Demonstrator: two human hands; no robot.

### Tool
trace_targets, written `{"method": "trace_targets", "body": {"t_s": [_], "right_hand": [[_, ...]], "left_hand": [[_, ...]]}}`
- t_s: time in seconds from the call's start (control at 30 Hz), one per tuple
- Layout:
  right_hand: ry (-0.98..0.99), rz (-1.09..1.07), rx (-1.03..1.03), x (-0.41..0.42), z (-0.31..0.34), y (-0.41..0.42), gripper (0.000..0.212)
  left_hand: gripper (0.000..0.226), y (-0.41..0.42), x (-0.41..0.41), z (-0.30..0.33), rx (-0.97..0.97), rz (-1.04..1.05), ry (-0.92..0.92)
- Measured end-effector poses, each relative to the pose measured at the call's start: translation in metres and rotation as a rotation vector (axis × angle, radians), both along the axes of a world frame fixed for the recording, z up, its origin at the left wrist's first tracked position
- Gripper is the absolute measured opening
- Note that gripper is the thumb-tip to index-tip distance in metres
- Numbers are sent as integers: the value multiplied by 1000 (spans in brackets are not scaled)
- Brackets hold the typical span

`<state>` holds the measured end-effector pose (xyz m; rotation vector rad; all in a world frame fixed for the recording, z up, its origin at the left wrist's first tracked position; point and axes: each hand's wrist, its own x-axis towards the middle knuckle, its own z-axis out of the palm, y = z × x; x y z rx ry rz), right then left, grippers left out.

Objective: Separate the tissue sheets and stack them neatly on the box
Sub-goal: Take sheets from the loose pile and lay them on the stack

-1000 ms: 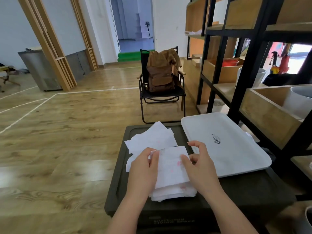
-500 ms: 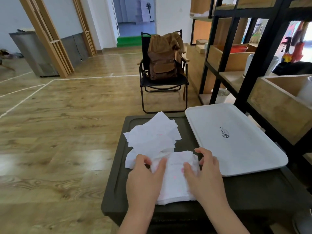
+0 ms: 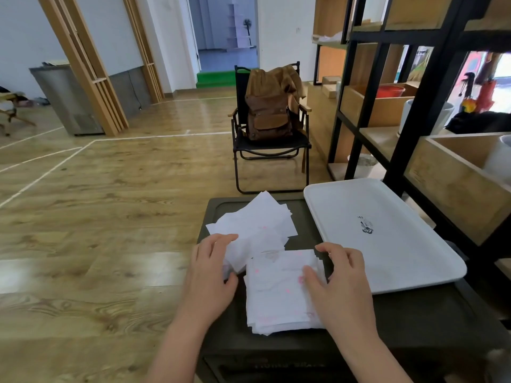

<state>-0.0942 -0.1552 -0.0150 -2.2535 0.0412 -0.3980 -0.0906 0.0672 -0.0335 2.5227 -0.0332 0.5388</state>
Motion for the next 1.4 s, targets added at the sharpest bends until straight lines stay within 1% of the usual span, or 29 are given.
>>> {"method": "trace_targets", "body": {"t_s": [0.07,0.13,0.17,0.2,0.3,0.33,0.37,0.43,0.57,0.6,0.63,0.7,0.77,0.83,0.9,1.0,1.07,1.13,1.17,1.23,1.4], "right_hand": [[-8,-1,20,1,4,0,32],[-10,8,24,1,10,0,29],[-9,19,26,1,12,0,27],[-6,31,27,2,15,-1,25],[-30,75,47,5,21,-1,20],[-62,90,70,7,24,1,19],[-102,110,100,10,28,3,20],[-149,195,135,19,37,8,33],[-70,413,158,39,58,21,71],[-56,445,191,42,63,23,76],[-55,466,237,45,68,25,75],[-91,474,373,47,75,26,59],[-131,456,556,47,78,24,42],[-104,466,664,44,77,23,35],[-62,474,674,39,70,23,35],[-18,443,634,33,60,21,36],[-8,409,627,30,53,18,34],[-5,372,625,27,47,13,32],[-3,351,610,26,45,11,30],[9,306,589,25,42,8,28],[26,200,613,27,39,0,24]], "left_hand": [[47,0,7,5,28,-7,-39],[21,-2,15,15,-6,-3,-92],[12,-2,19,21,-43,4,-116],[10,-3,22,27,-103,14,-136],[18,-6,28,53,-381,45,-146],[19,-7,30,64,-445,38,-153],[20,-9,31,75,-467,17,-175],[24,-13,32,99,-453,-52,-218],[21,-20,30,140,-526,-144,-254],[20,-21,29,147,-530,-165,-259],[19,-21,28,153,-543,-183,-253],[19,-21,27,162,-606,-194,-228],[24,-21,27,164,-710,-163,-192],[22,-21,26,160,-813,-103,-101],[19,-22,23,150,-892,-64,40],[19,-26,20,129,-1038,7,245],[24,-29,17,114,-1164,26,350],[28,-32,10,98,-1253,-9,413],[23,-33,7,91,-1251,-9,416],[17,-35,-2,82,-1175,14,354],[22,-39,-11,80,-985,-100,196]]}}
